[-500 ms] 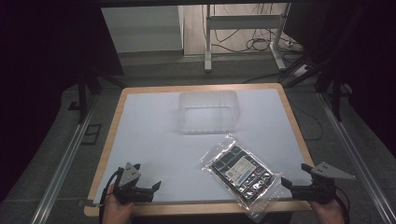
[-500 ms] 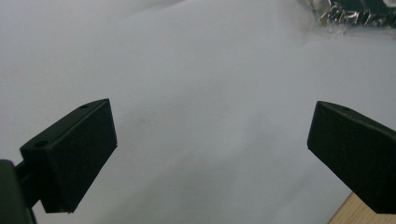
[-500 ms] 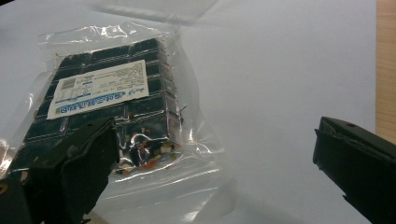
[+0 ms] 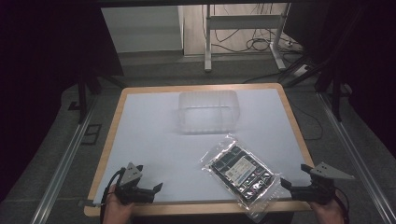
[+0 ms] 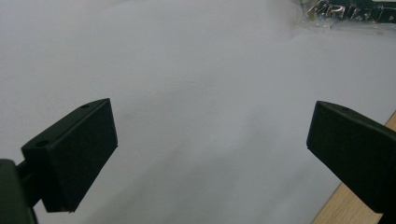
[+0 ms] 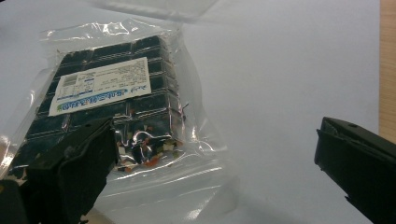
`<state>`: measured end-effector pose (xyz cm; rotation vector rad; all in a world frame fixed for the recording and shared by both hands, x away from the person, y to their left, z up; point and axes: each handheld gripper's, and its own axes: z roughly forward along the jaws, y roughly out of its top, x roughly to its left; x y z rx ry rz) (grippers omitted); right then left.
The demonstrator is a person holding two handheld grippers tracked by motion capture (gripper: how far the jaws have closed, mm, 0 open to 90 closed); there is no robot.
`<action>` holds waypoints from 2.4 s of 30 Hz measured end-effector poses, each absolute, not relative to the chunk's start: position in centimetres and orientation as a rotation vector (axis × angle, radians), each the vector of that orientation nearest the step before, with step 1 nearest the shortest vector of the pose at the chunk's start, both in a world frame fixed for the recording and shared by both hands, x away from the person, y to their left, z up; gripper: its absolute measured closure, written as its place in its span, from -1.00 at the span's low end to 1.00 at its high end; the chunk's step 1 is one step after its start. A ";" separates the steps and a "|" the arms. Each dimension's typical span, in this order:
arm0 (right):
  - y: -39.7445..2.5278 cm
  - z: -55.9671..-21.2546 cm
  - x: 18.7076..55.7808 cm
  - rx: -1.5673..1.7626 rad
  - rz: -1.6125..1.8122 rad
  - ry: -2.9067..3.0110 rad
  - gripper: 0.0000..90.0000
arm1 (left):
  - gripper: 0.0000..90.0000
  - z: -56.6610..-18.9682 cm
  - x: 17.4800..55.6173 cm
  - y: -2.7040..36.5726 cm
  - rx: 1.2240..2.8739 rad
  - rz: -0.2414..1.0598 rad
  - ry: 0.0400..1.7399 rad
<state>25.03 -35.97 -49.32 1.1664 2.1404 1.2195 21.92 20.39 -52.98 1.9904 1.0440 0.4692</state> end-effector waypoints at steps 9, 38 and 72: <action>-35.5 -49.5 25.0 1.141 1.206 2.182 -1.00 | -0.96 -53.1 22.0 20.3 1.997 0.455 1.045; -33.2 -49.2 22.2 1.018 1.074 2.440 -0.90 | -0.96 -53.4 22.2 20.1 2.027 0.424 1.050; -33.0 -50.9 22.7 1.443 1.207 2.555 -0.53 | -0.96 -53.5 22.2 19.5 2.074 0.446 1.023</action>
